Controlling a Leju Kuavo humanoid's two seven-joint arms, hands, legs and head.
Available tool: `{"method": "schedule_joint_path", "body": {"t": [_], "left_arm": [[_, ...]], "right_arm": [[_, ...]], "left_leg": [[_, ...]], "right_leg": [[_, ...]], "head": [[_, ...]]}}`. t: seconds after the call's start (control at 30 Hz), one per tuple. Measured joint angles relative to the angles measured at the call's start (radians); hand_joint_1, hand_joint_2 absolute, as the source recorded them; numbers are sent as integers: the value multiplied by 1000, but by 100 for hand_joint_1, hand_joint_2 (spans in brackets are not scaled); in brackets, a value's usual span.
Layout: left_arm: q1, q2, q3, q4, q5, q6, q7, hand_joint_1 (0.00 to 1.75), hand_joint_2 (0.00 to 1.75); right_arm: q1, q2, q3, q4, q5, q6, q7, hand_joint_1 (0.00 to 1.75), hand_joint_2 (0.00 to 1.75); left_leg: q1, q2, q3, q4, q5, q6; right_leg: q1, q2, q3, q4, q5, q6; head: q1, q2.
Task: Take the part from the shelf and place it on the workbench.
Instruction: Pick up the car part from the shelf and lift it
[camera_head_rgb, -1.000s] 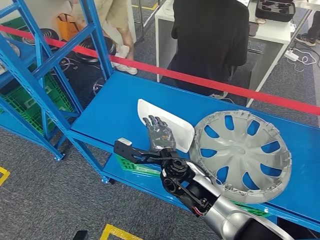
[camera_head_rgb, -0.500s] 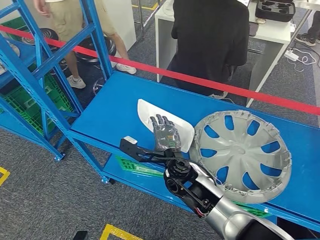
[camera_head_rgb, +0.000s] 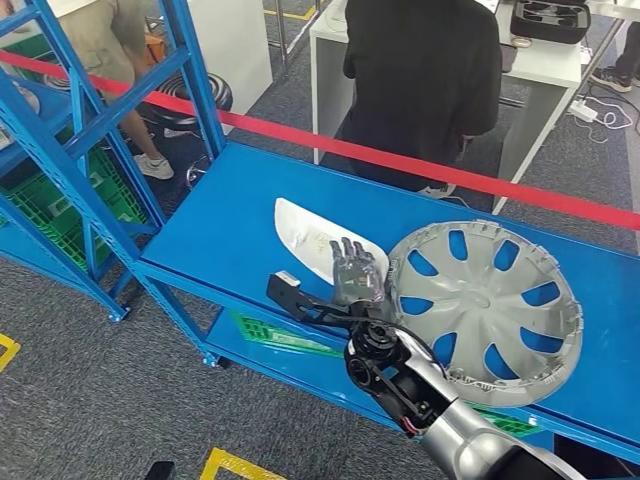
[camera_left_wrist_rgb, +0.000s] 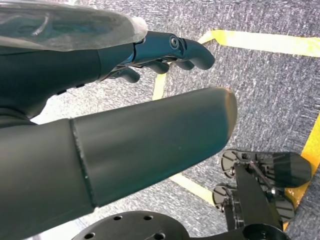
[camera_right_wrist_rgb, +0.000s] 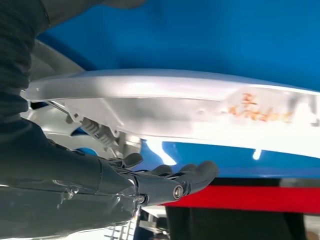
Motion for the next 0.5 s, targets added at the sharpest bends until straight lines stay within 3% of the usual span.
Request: {"method": "schedule_joint_path", "body": {"t": [0.47,0.5], "left_arm": [[0,0,-6,0,1,-3,1,0,0],[0,0,-7,0,1,-4,1,0,0]], "right_arm": [[19,-9,-34,24,1,19,6,0,175],[20,-9,-35,27,1,22,6,40,175]], "left_leg": [[0,0,0,0,0,0],[0,0,0,0,0,0]], "right_leg": [[0,0,0,0,0,0],[0,0,0,0,0,0]], "head": [[0,0],[0,0]]}}
